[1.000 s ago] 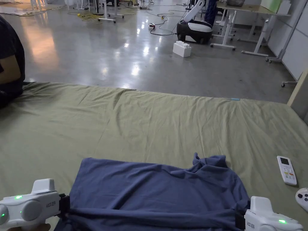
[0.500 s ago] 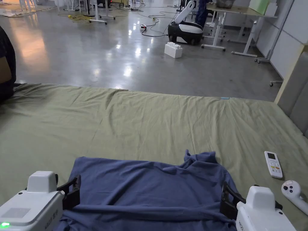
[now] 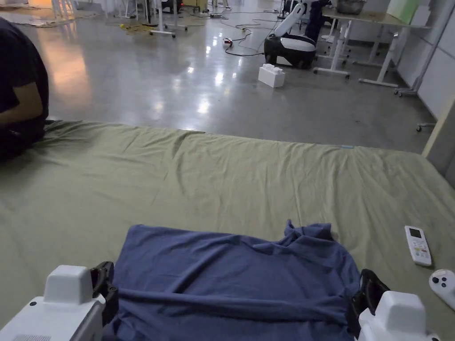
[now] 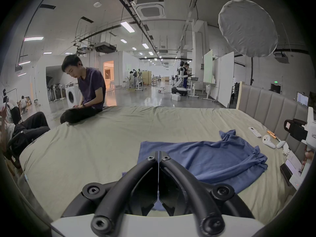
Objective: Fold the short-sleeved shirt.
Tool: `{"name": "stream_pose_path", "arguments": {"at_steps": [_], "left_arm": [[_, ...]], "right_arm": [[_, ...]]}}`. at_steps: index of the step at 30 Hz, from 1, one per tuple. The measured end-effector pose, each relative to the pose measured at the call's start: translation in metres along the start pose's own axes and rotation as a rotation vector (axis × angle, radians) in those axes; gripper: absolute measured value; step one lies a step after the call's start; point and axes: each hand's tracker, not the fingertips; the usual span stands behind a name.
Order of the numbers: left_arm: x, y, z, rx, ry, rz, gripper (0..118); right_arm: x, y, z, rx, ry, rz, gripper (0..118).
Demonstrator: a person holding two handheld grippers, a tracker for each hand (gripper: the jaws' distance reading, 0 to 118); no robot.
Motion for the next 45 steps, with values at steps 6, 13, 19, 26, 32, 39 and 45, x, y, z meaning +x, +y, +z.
{"name": "stream_pose_path", "arguments": {"at_steps": [6,13,19,26,32,39,45], "left_arm": [[-0.038,-0.020,-0.025,-0.287,-0.002,0.079,1],[-0.053,-0.033,-0.080,-0.521,-0.007,0.136,19],[-0.044,-0.038,-0.114,-0.684,-0.004,0.156,71],[-0.034,-0.056,-0.125,-0.758,0.026,0.063,67],[-0.040,-0.056,-0.116,-0.732,0.025,0.027,11],[-0.043,-0.040,-0.079,-0.645,0.001,0.099,8],[-0.050,-0.031,-0.067,-0.569,-0.039,0.126,6]], "right_arm": [[0.001,-0.012,-0.005,-0.049,-0.004,0.000,1],[0.004,-0.024,-0.008,-0.105,-0.004,0.003,1],[0.009,-0.033,-0.010,-0.147,-0.020,0.024,1],[0.013,-0.042,-0.010,-0.201,-0.027,0.023,1],[0.011,-0.045,-0.011,-0.219,-0.024,0.013,1],[0.016,-0.047,-0.011,-0.228,-0.019,0.009,1],[0.039,-0.048,-0.012,-0.252,-0.053,-0.001,1]]}}
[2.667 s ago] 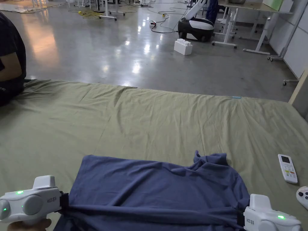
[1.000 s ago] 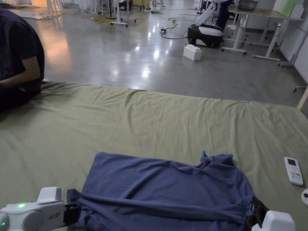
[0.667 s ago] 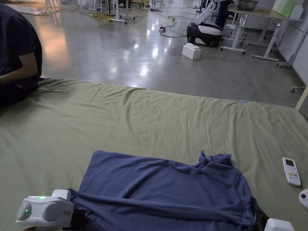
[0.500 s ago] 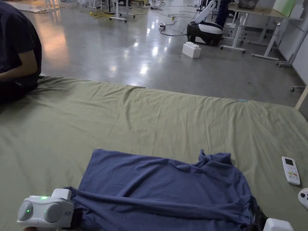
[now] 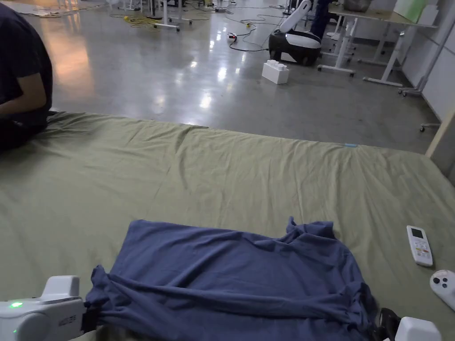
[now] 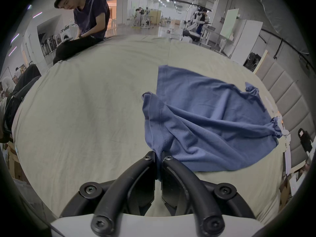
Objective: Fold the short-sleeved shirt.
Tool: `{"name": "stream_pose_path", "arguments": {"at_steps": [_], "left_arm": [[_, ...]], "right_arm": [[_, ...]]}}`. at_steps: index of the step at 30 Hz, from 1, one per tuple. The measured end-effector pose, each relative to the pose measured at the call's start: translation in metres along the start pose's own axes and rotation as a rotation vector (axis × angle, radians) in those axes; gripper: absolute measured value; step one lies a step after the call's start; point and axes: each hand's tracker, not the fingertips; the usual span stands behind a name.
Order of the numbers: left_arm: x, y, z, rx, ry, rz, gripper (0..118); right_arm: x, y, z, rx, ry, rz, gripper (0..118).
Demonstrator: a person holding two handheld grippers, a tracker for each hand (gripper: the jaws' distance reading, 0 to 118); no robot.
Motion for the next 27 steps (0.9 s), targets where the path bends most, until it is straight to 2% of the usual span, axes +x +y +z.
{"name": "stream_pose_path", "arguments": {"at_steps": [4,5,8,14,20,23,27], "left_arm": [[-0.004,0.002,0.010,0.038,-0.023,0.012,6],[-0.005,0.002,0.013,0.051,-0.032,0.019,6],[-0.007,0.004,0.015,0.060,-0.047,0.038,6],[-0.001,-0.001,0.016,0.065,-0.035,0.008,6],[-0.001,-0.010,0.011,0.052,-0.024,0.014,6],[-0.001,-0.013,0.007,0.044,-0.019,0.025,6],[0.002,-0.013,0.005,0.031,-0.011,0.024,6]], "right_arm": [[0.024,0.000,-0.013,-0.072,-0.026,-0.007,3],[0.032,-0.001,-0.020,-0.107,-0.014,-0.015,10],[0.049,-0.008,-0.047,-0.278,0.027,0.000,53],[0.056,-0.025,-0.099,-0.466,0.117,0.068,77],[0.038,-0.034,-0.139,-0.555,0.197,0.060,84],[0.026,-0.043,-0.156,-0.609,0.195,0.088,85],[0.022,-0.042,-0.160,-0.639,0.178,0.072,85]]}}
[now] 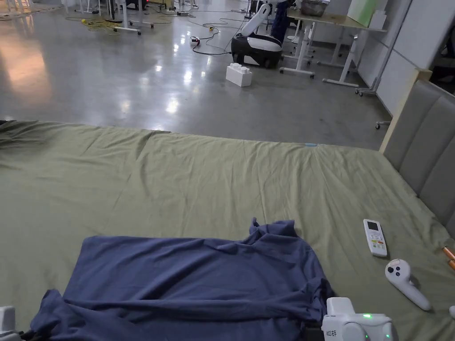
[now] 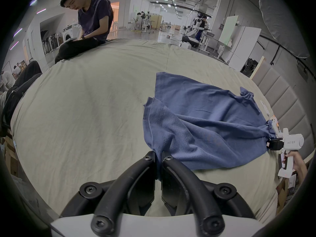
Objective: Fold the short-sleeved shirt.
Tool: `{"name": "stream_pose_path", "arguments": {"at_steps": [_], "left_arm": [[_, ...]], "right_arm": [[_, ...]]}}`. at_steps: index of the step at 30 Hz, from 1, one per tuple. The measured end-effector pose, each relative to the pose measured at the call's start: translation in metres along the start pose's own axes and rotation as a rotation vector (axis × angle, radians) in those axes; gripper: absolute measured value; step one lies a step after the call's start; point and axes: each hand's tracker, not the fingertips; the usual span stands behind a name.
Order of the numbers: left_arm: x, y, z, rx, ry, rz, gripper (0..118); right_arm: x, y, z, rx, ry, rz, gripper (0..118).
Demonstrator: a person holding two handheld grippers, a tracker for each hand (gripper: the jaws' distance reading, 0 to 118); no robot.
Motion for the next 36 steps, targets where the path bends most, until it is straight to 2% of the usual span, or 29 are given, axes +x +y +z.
{"name": "stream_pose_path", "arguments": {"at_steps": [1,4,6,7,9,11,19,27,36], "left_arm": [[0.000,0.000,0.001,0.000,0.002,-0.001,6],[0.001,0.001,0.001,0.005,0.004,-0.004,6],[0.001,0.003,0.001,0.010,0.007,-0.003,6],[0.001,0.003,0.001,0.018,0.007,-0.001,6],[0.002,0.005,0.004,0.030,0.005,0.004,6],[0.003,0.006,0.007,0.040,0.003,0.006,6],[0.004,0.027,0.030,0.090,-0.045,-0.003,6],[-0.008,0.042,0.059,0.136,-0.096,0.001,6],[-0.038,0.006,0.082,0.110,-0.128,0.011,6]], "right_arm": [[0.000,0.001,0.002,-0.009,0.002,-0.011,83],[-0.006,0.000,0.009,0.001,0.025,-0.017,53],[-0.013,-0.001,0.011,0.026,0.017,0.013,17],[-0.016,-0.003,0.013,0.037,0.014,0.021,11],[-0.020,-0.004,0.014,0.034,-0.008,0.024,10],[-0.020,-0.003,0.021,0.047,-0.013,-0.012,8],[-0.013,0.004,0.076,0.136,0.021,-0.055,8],[-0.006,0.006,0.136,0.199,0.028,-0.043,8],[0.000,-0.051,0.175,0.155,0.037,-0.046,8]]}}
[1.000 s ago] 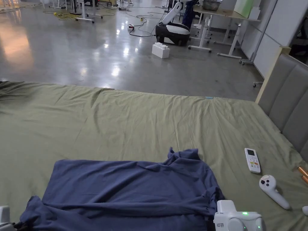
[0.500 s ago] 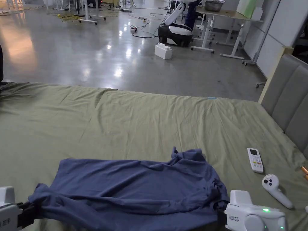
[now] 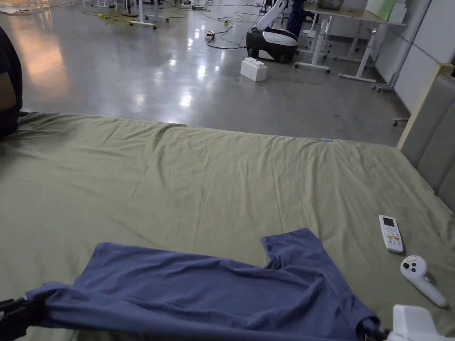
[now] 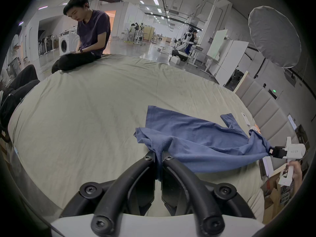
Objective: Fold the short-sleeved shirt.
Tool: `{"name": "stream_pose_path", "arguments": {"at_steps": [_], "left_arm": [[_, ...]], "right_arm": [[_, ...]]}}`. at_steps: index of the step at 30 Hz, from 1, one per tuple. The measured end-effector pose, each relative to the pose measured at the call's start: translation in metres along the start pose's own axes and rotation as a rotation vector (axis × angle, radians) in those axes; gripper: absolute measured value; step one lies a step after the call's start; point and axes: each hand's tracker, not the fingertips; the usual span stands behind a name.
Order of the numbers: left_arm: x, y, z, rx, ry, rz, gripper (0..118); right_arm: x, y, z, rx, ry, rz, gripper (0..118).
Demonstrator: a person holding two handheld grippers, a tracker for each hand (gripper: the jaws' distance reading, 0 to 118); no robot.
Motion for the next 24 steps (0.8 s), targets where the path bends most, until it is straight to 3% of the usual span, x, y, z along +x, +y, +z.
{"name": "stream_pose_path", "arguments": {"at_steps": [10,17,20,22,24], "left_arm": [[-0.015,-0.091,-0.027,-0.194,0.067,-0.054,6],[-0.014,-0.107,-0.045,-0.227,0.085,-0.062,6],[-0.015,-0.106,-0.046,-0.226,0.073,-0.039,6],[-0.013,-0.103,-0.040,-0.220,0.066,-0.037,6],[-0.007,-0.098,-0.038,-0.220,0.071,-0.052,7]], "right_arm": [[-0.017,-0.109,-0.034,-0.201,-0.068,0.010,8],[-0.027,-0.117,-0.050,-0.166,-0.113,0.039,10],[-0.025,-0.115,-0.049,-0.161,-0.119,0.031,28],[-0.027,-0.111,-0.044,-0.153,-0.158,0.054,32],[-0.031,-0.102,-0.029,-0.121,-0.188,0.045,59]]}}
